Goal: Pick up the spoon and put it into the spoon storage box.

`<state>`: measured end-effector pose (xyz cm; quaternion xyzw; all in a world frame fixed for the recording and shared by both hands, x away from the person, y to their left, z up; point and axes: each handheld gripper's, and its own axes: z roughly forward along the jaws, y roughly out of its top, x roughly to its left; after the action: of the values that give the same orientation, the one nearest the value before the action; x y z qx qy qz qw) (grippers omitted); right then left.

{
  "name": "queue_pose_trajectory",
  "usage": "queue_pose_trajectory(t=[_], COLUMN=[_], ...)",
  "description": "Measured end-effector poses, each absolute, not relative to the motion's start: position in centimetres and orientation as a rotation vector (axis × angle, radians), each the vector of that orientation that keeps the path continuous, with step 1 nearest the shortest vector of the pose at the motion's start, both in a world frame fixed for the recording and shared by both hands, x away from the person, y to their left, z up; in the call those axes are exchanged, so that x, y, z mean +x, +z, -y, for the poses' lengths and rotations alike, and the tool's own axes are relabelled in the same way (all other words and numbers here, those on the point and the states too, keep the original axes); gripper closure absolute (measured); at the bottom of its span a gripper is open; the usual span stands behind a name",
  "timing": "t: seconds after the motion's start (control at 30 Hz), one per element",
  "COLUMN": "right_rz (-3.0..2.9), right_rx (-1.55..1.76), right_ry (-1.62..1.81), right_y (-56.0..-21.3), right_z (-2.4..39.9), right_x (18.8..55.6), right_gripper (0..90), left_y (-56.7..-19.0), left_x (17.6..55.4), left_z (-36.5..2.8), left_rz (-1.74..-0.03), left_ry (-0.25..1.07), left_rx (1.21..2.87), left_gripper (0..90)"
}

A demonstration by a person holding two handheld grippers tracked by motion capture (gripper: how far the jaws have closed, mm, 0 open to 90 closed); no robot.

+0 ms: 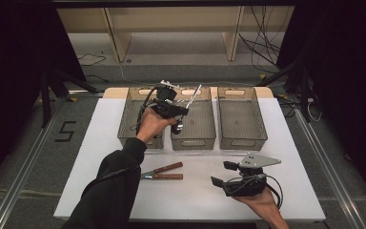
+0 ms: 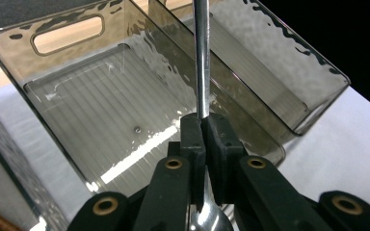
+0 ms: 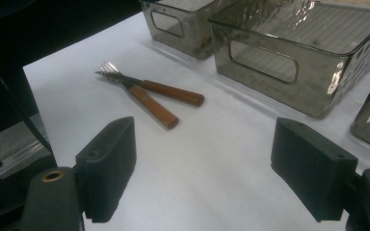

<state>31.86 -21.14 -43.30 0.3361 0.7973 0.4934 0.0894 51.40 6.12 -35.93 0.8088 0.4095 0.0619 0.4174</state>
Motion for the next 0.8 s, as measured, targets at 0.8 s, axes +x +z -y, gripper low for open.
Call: queue_pose_trajectory(t=[0.8], right_rz=[-2.374], right_rx=[0.999], right_ry=[1.474], right_y=[-43.3], right_z=[21.2], right_x=[31.8], right_gripper=[24.7], left_y=[-38.3], left_x=[52.5], left_z=[-5.0], left_rz=[-1.092], left_ry=[0.202], left_rx=[1.996], left_gripper=[85.1])
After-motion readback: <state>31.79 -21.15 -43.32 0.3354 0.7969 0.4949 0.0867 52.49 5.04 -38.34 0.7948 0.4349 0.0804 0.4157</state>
